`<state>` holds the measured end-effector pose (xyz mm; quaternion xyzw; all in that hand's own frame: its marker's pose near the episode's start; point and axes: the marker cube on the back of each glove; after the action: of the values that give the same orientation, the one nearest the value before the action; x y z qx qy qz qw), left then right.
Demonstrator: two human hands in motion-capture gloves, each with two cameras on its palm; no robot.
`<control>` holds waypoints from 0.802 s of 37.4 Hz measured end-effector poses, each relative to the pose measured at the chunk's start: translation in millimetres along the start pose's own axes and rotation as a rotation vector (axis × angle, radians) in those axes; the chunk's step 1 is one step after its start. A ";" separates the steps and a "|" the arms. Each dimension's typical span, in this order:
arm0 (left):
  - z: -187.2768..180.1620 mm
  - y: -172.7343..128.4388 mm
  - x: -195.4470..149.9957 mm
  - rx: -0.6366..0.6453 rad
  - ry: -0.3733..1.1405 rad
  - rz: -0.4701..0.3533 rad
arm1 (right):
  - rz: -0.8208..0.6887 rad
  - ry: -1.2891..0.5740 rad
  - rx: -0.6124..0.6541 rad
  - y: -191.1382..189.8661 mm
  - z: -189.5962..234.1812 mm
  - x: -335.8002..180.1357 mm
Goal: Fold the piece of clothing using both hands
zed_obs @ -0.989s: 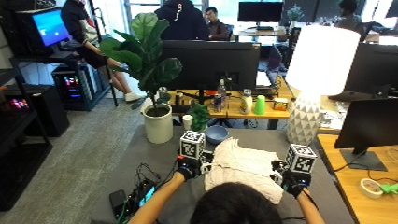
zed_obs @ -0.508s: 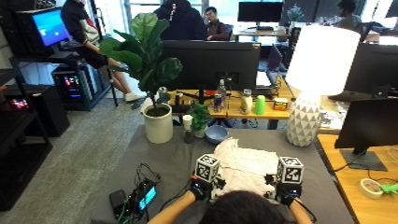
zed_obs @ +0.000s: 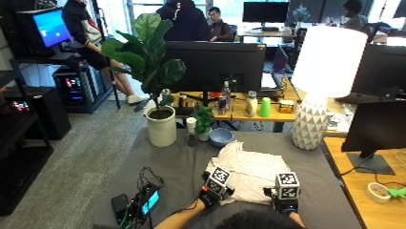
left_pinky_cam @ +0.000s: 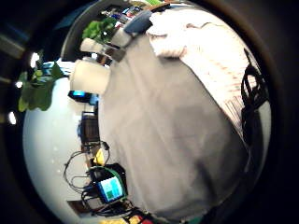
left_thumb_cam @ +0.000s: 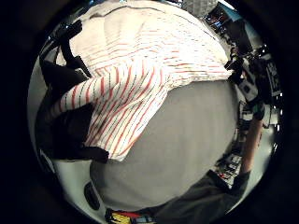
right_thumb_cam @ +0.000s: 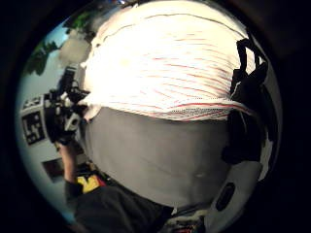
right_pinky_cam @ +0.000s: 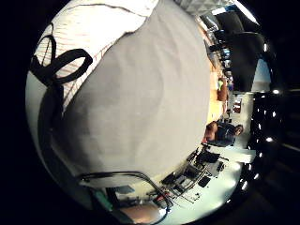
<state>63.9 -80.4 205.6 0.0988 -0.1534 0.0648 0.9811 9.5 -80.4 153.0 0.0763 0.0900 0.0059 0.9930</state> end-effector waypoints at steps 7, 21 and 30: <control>-24.7 6.7 -12.8 -0.029 0.081 0.013 | -0.023 0.026 0.021 9.8 -18.8 3.3; -157.4 70.9 -39.0 -0.052 0.256 0.107 | -0.131 -0.018 0.017 85.9 -130.2 9.3; -176.6 -36.6 -55.9 -0.001 0.027 -0.099 | 0.042 0.082 0.050 -13.1 -168.3 19.0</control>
<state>67.7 -83.7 16.9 0.1047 -0.1349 0.0174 0.9852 -2.0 -67.6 -16.0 0.1029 0.1290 0.0278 0.9859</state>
